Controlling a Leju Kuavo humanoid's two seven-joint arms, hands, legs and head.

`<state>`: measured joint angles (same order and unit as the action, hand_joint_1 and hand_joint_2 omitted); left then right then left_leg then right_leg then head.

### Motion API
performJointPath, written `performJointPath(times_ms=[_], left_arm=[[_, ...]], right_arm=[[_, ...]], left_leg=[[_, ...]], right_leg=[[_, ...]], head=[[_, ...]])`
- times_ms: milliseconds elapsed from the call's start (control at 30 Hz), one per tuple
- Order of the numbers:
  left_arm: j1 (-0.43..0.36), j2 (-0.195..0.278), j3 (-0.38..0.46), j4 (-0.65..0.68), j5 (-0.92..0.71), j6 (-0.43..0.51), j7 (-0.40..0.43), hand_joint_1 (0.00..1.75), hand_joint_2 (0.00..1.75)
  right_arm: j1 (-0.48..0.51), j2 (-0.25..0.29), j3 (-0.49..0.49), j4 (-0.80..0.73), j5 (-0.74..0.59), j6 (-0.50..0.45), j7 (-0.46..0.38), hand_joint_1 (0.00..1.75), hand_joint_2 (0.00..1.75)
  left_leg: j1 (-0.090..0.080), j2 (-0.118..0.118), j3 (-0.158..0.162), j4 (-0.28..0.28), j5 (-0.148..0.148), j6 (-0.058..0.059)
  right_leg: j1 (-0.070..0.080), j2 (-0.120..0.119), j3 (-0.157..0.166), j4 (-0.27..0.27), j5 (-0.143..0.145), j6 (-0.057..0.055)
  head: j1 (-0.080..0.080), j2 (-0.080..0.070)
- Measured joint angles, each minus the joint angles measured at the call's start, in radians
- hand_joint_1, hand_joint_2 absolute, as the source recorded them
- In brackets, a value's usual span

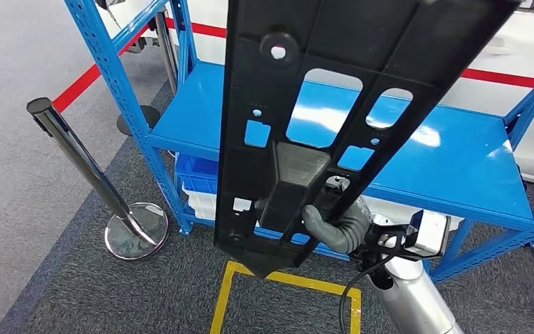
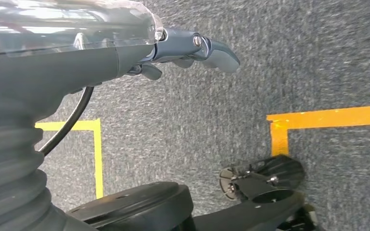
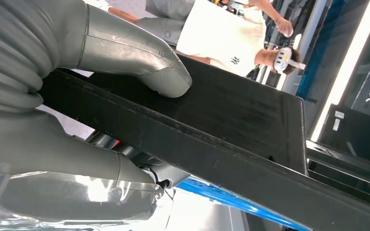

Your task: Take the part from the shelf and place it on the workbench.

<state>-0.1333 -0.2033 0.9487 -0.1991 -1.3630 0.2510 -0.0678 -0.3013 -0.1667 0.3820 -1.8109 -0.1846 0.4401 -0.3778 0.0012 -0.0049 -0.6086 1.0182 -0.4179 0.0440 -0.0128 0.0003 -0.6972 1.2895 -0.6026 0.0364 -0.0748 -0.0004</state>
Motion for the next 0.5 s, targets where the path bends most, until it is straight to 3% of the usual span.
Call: performJointPath(times_ms=[33,67,133,200,333,400,467,500], left_arm=[[0.0,0.0,0.0,0.0,0.001,0.0,0.001,0.0,1.75],[0.0,0.0,0.0,0.0,0.002,-0.001,0.001,0.0,1.75],[0.001,0.0,0.0,0.0,0.004,-0.001,0.002,0.0,1.75],[0.001,-0.001,0.0,0.0,0.005,-0.001,0.003,0.0,1.75],[0.004,-0.003,0.0,0.0,0.006,-0.001,0.004,0.0,1.75],[0.005,-0.003,0.0,0.0,0.006,-0.002,0.004,0.0,1.75],[0.004,-0.003,0.0,0.0,0.008,-0.002,0.004,0.0,1.75],[0.003,-0.003,0.0,0.0,0.008,-0.003,0.004,0.0,1.75]], right_arm=[[-0.001,0.0,-0.005,0.003,-0.005,0.001,0.002,1.75,1.75],[-0.003,0.0,-0.009,0.006,-0.008,0.001,0.005,1.75,1.75],[-0.015,0.0,-0.014,0.013,-0.014,0.0,0.013,1.75,1.75],[-0.029,0.003,-0.017,0.019,-0.016,-0.003,0.019,1.75,1.75],[-0.038,0.008,-0.024,0.03,-0.017,-0.008,0.026,1.75,1.75],[-0.045,0.014,-0.025,0.034,-0.016,-0.011,0.028,1.75,1.75],[-0.048,0.019,-0.027,0.039,-0.016,-0.013,0.03,1.75,1.75],[-0.048,0.021,-0.028,0.041,-0.016,-0.013,0.031,1.75,1.75]], left_leg=[[-0.001,0.0,-0.006,0.001,0.004,-0.001],[-0.001,-0.001,-0.011,0.002,0.008,-0.002],[-0.002,-0.002,-0.02,0.004,0.016,-0.007],[-0.004,-0.003,-0.026,0.004,0.026,-0.017],[0.0,-0.003,-0.039,0.004,0.036,-0.039],[0.002,-0.002,-0.069,0.067,-0.027,-0.046],[0.003,-0.001,-0.11,0.199,-0.124,-0.05],[0.003,-0.001,-0.119,0.254,-0.156,-0.051]], right_leg=[[-0.001,0.0,0.005,0.003,0.005,0.001],[-0.001,0.0,0.03,-0.034,0.027,0.0],[0.0,0.0,0.114,-0.176,0.08,-0.005],[0.006,0.001,0.161,-0.268,0.109,-0.014],[0.011,-0.002,0.149,-0.283,0.137,-0.038],[0.008,-0.006,0.13,-0.289,0.158,-0.051],[0.011,-0.009,0.105,-0.289,0.177,-0.057],[0.013,-0.011,0.091,-0.288,0.187,-0.058]], head=[[0.0,0.0],[0.0,0.0],[0.0,0.0],[0.0,0.0],[0.0,0.0],[0.0,0.0],[0.0,0.0],[0.0,0.0]])
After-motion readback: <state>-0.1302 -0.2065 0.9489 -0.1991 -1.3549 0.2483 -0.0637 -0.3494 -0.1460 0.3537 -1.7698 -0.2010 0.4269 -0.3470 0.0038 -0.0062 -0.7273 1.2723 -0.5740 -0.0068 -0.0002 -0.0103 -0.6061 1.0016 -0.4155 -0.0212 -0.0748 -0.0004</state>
